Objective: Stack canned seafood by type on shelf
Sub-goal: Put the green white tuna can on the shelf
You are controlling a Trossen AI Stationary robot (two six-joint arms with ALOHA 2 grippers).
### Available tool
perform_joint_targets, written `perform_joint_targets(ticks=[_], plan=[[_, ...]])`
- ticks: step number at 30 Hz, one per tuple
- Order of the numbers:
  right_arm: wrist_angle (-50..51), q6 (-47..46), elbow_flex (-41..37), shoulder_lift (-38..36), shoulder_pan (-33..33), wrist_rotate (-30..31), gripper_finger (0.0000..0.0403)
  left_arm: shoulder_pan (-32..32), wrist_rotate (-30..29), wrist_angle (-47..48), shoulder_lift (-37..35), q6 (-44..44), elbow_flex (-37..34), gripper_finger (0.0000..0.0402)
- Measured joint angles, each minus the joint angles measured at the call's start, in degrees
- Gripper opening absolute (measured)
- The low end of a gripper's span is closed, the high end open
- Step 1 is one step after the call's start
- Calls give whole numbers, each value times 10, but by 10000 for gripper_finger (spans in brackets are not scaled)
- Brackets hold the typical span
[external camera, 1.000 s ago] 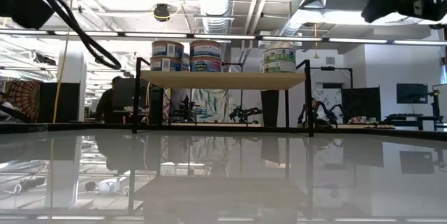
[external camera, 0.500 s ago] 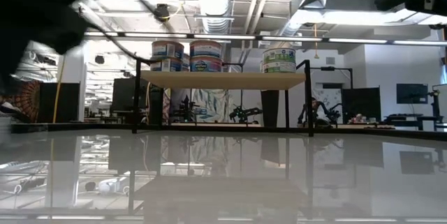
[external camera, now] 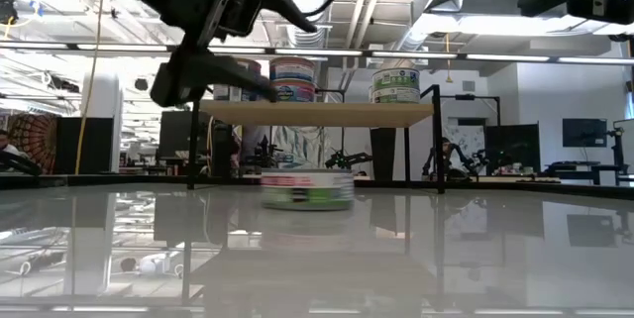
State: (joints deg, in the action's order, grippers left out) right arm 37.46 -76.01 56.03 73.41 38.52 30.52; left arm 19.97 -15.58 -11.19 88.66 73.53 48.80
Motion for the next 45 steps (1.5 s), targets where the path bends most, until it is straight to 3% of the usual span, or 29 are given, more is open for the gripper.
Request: perform_joint_targets(ticks=[9, 23, 28, 35, 45], plan=[[4, -28, 0, 22, -9, 15, 42, 8, -43, 46, -5, 117, 0, 265], [-104, -36, 0, 152, -119, -46, 201, 7, -35, 109, -4, 129, -5, 265], [-134, -22, 0, 182, -168, -77, 237, -6, -21, 102, -4, 131, -39, 265], [-317, 29, 0, 249, -221, -136, 243, -34, 4, 57, -4, 86, -65, 265], [-365, 0, 0, 292, -252, -160, 193, -71, 4, 72, -4, 58, -65, 265]])
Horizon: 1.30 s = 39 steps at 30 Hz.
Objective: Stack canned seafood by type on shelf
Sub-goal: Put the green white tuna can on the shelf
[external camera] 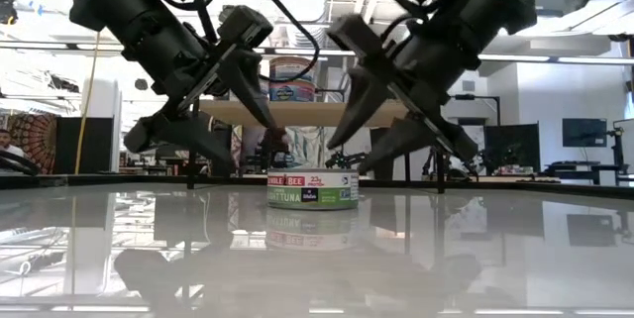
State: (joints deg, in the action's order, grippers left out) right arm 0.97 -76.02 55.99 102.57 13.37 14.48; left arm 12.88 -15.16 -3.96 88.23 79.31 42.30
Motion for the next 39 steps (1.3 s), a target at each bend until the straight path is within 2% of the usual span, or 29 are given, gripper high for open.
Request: perform_joint_targets(ticks=[6, 11, 18, 30, 39], plan=[[-7, -16, 0, 0, -2, 0, 154, -20, 43, 61, 0, 20, -1, 265], [-21, -35, 1, 23, 1, 0, 135, -24, 45, 35, 0, -4, -1, 265], [-86, -17, 1, 37, 1, -14, 134, -20, 44, 33, 0, 7, -1, 265], [-101, -40, 7, 64, 0, -27, 121, -12, 45, 44, 13, 31, -1, 265], [-90, -5, 33, 75, 0, -41, 118, -3, 51, 0, 46, 53, 0, 265]])
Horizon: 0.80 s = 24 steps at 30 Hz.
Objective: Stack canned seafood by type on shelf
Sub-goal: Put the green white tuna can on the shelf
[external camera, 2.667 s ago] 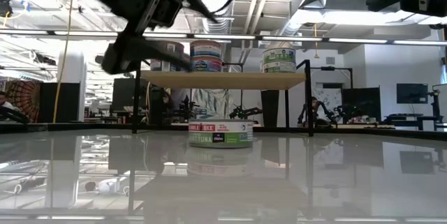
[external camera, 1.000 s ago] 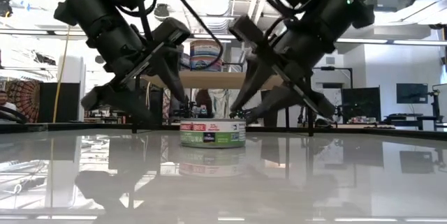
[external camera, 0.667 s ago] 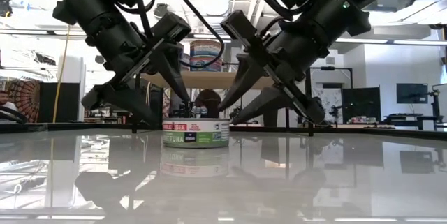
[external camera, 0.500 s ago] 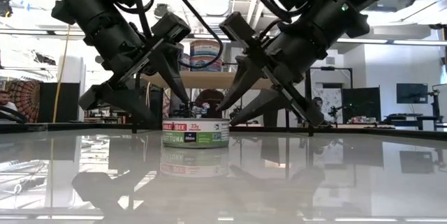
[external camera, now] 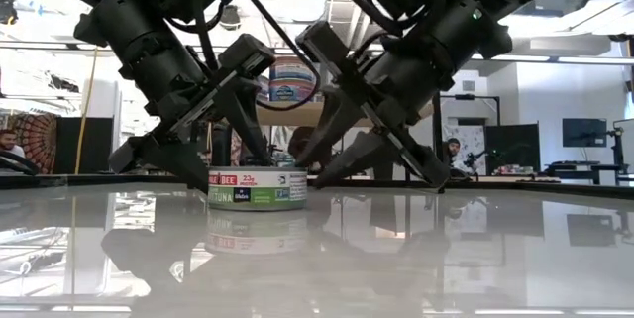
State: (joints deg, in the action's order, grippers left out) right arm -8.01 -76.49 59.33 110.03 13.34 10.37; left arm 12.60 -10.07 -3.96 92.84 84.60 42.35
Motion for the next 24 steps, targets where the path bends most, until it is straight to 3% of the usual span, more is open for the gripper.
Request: perform_joint_targets(ticks=[8, 18, 24], plan=[[9, 0, 0, 0, 0, -2, 110, 0, 8, -44, 1, -8, -1, 265], [15, 5, 0, -1, 0, -2, 40, 0, 25, -72, 1, -37, -1, 265], [19, 13, 0, -2, 1, -2, 23, 8, 40, -32, -4, 7, 0, 265]])
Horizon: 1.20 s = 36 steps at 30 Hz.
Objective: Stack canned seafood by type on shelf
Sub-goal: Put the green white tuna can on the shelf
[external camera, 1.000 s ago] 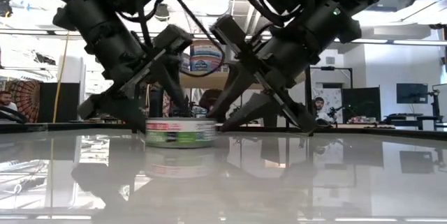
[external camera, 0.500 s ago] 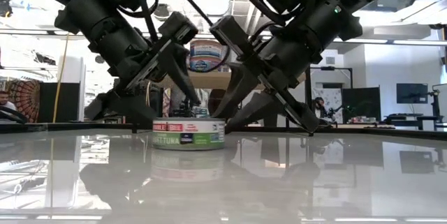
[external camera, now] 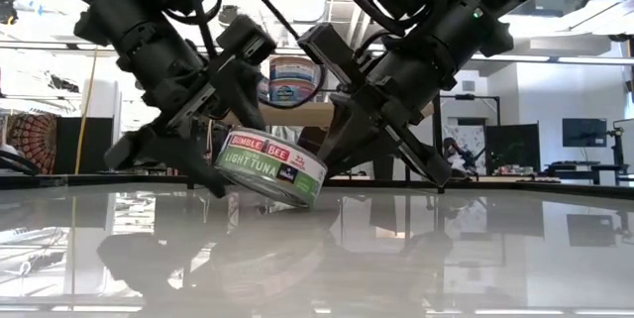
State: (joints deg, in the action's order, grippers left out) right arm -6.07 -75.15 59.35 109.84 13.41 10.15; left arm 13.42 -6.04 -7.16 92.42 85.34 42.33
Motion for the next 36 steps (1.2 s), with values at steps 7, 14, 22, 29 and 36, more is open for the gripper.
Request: perform_joint_targets(ticks=[7, 14, 22, 29, 36], plan=[[1, 5, 0, 0, 0, -7, 27, 34, -9, 12, -6, 37, 0, 265], [-1, 8, 0, 0, 0, -9, 26, 57, -10, -27, -1, 74, 0, 265], [-2, 11, -1, 0, 1, -9, 27, 58, -16, -153, 76, 116, -1, 265], [-4, 15, -1, 0, 8, -9, 28, 54, -17, -146, 66, 83, -1, 250], [-6, 18, -1, -3, 8, -31, 47, 48, -18, -87, 39, 53, 0, 179]])
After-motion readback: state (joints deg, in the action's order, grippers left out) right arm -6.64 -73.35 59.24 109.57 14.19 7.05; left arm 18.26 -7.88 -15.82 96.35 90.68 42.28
